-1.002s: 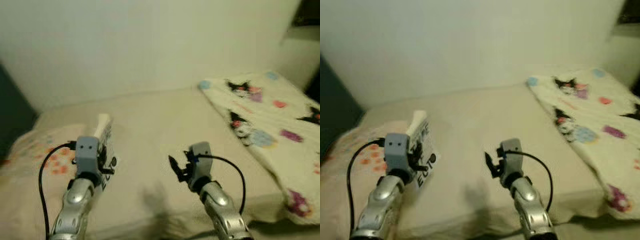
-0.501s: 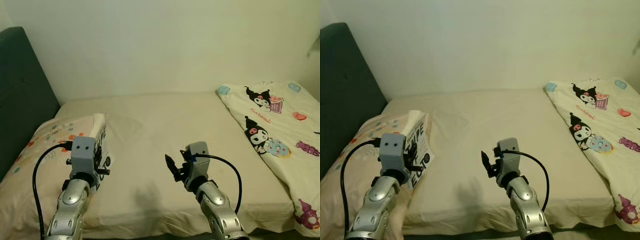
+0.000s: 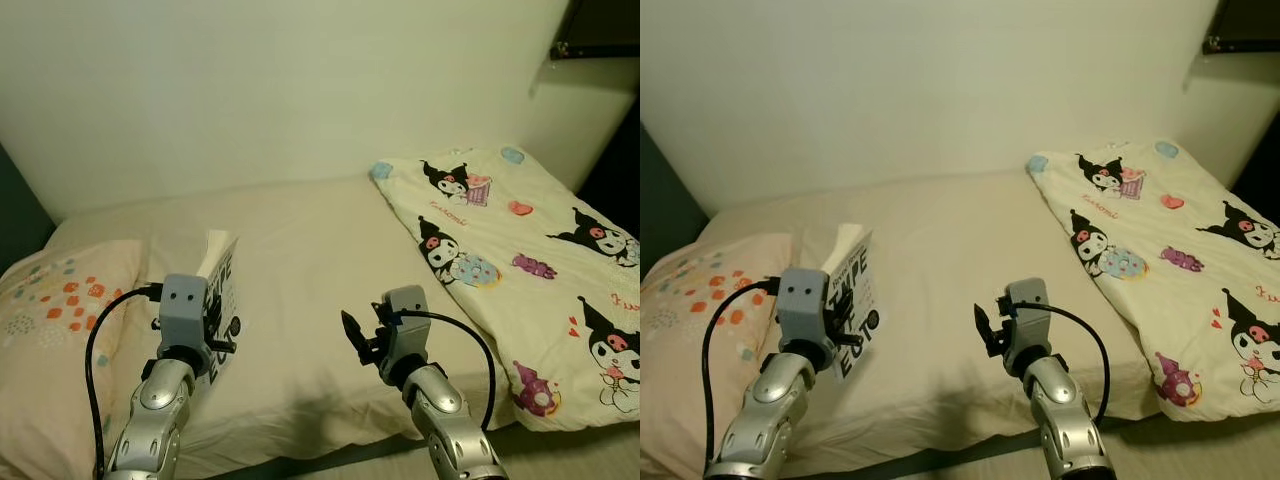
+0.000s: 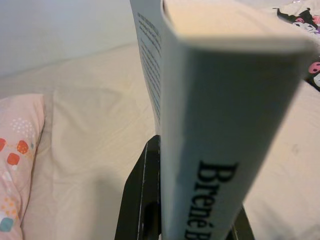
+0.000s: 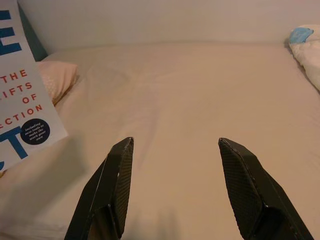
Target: Clean up the room
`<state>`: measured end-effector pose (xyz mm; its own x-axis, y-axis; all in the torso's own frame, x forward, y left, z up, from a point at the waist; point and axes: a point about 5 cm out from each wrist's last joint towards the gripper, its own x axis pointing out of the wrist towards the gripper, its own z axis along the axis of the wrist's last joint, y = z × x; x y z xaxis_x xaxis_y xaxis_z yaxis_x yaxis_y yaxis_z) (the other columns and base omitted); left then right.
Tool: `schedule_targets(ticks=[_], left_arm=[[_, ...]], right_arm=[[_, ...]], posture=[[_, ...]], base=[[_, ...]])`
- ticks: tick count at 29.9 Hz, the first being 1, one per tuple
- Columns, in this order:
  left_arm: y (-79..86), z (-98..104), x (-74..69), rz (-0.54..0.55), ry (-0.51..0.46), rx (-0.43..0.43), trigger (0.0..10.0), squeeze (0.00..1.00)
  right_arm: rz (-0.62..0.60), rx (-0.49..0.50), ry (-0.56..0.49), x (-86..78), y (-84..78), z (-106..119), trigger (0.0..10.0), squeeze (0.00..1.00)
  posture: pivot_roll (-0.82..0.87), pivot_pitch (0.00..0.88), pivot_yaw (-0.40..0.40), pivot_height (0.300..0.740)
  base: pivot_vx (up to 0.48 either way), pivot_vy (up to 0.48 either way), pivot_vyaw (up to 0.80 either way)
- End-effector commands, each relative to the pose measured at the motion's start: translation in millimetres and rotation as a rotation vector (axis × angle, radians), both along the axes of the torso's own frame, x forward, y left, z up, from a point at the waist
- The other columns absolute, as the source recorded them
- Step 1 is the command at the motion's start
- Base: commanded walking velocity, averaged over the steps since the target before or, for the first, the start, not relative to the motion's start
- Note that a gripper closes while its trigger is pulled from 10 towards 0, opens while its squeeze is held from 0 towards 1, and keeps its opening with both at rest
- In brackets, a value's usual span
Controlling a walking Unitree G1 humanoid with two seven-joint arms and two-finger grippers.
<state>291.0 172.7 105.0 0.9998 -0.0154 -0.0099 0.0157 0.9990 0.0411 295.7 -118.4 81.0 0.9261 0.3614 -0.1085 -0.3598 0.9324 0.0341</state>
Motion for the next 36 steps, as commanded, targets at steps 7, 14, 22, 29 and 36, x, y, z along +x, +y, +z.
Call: schedule_targets(ticks=[7,14,22,29,36], left_arm=[[6.4,-2.2,0.1,0.012,0.016,0.014,10.0,0.00],[4.0,-1.6,1.8,0.014,0.019,-0.018,10.0,0.00],[3.4,-2.5,2.8,0.013,0.030,-0.006,10.0,0.00],[5.0,-3.0,3.2,0.007,0.034,0.023,10.0,0.00],[5.4,-3.8,3.1,0.004,0.040,0.028,10.0,0.00]], right_arm=[[-0.007,-0.047,0.010,0.2,-0.6,-3.9,10.0,0.00],[-0.016,-0.041,0.010,1.3,-2.8,-3.1,10.0,0.00],[-0.036,-0.043,0.006,3.5,-6.7,-1.8,10.0,0.00],[-0.042,-0.049,0.000,5.2,-8.4,-0.6,10.0,0.00],[-0.042,-0.051,-0.003,5.9,-8.5,-0.2,10.0,0.00]], posture=[[-0.05,0.075,0.029,0.740],[-0.05,0.070,0.029,0.740],[-0.06,0.070,0.033,0.740],[-0.05,0.077,0.033,0.740],[-0.05,0.080,0.033,0.740]], base=[[0.000,0.000,0.57],[0.000,0.000,0.80],[0.000,0.000,0.80],[0.000,0.000,0.80],[0.000,0.000,0.80]])
